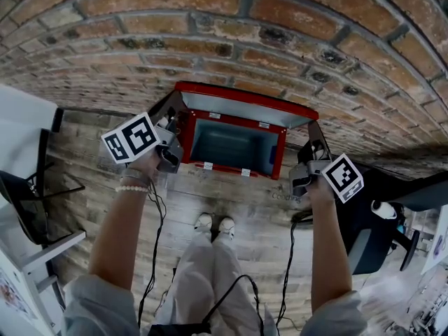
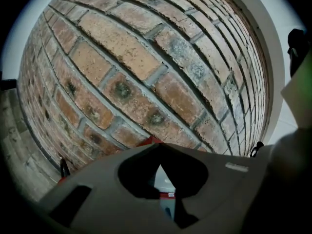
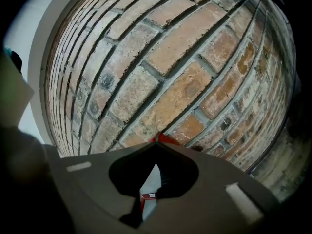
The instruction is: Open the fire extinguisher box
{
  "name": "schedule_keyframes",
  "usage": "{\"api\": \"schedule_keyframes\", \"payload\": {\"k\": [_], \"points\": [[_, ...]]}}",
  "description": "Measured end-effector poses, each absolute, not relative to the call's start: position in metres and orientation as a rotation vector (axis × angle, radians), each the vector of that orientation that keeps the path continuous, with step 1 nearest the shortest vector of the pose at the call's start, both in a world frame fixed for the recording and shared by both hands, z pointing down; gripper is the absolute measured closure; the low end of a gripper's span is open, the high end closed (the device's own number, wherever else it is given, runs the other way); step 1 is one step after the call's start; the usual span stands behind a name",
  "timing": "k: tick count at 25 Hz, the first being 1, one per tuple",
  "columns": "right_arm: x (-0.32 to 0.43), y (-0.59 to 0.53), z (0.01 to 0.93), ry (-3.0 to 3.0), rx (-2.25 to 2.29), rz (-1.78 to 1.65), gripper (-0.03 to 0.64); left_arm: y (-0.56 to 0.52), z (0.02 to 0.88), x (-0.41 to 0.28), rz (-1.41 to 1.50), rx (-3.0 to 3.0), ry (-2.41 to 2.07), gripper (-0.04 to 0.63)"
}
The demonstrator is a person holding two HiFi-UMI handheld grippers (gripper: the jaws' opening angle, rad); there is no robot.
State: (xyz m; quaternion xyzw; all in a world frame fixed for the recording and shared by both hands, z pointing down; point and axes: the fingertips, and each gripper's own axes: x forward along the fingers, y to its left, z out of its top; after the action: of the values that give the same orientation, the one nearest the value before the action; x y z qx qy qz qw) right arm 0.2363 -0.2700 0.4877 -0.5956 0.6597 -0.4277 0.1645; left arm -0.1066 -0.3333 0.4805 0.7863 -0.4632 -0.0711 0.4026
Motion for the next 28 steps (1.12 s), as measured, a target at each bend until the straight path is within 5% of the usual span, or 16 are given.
{"api": "schedule_keyframes", "payload": {"k": [28], "points": [[0.226,-0.24,0.474,2.06,-1.768,-1.064,0.62,-0.291,0.477,-0.102,-0.09,2.044,-1.163,0.598]]}}
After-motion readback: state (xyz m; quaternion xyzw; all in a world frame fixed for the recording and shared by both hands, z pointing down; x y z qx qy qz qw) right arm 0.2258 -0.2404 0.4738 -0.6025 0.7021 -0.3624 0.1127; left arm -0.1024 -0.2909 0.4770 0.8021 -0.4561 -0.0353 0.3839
